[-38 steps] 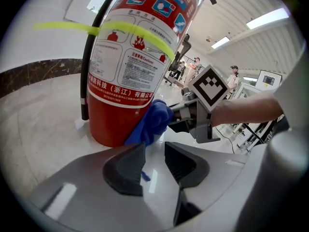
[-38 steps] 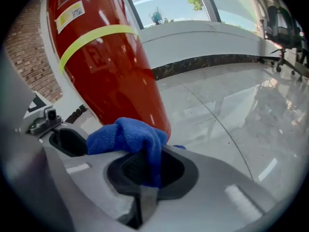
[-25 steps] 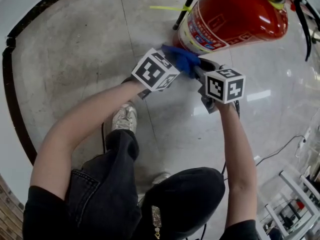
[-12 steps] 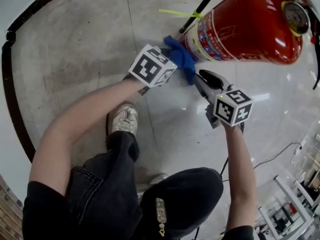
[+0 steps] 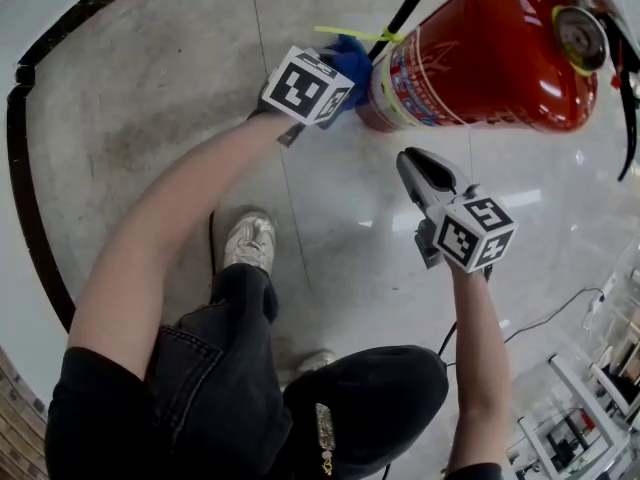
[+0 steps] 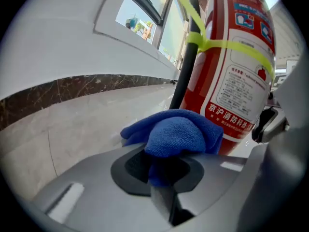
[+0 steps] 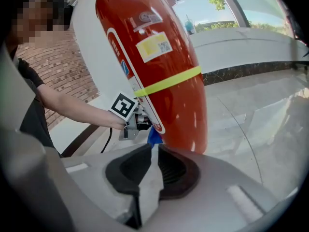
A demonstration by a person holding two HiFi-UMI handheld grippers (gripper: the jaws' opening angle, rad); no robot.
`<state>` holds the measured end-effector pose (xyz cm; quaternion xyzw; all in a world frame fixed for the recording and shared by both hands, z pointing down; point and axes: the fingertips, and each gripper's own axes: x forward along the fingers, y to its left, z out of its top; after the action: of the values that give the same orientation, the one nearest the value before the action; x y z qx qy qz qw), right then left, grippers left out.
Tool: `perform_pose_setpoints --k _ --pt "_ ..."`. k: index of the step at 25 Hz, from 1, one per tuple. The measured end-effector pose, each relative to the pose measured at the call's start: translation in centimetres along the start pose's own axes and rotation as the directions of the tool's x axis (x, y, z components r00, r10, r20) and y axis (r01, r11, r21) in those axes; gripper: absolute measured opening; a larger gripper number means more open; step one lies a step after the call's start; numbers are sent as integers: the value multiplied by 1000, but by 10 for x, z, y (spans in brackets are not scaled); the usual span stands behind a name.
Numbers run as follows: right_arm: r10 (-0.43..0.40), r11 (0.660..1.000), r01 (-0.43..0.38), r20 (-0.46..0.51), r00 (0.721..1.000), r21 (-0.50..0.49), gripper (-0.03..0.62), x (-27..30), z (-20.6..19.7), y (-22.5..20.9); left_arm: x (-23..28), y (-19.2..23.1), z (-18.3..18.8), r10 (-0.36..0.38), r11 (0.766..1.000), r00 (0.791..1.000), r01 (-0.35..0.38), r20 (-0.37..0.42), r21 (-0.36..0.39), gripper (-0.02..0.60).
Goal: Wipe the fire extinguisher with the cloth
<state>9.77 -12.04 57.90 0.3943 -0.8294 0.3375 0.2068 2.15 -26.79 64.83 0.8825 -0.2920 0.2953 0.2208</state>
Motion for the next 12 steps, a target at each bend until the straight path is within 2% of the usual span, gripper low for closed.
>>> perform_pose_setpoints --k 1,3,7,12 --pt "0 1000 0 9 1000 -4 31 -3 2 1 1 1 1 0 1000 1000 1 -7 20 38" --pt "4 1000 -4 13 1000 -15 8 -9 1 4 -1 -3 -4 -10 999 1000 10 -19 34 37" --pt "0 1000 0 14 1000 -2 6 -16 -9 1 -8 -21 -27 -29 1000 998 30 -62 5 34" --pt "4 999 -5 39 999 33 8 -26 -19 6 -15 -58 -46 -80 996 989 82 -125 16 34"
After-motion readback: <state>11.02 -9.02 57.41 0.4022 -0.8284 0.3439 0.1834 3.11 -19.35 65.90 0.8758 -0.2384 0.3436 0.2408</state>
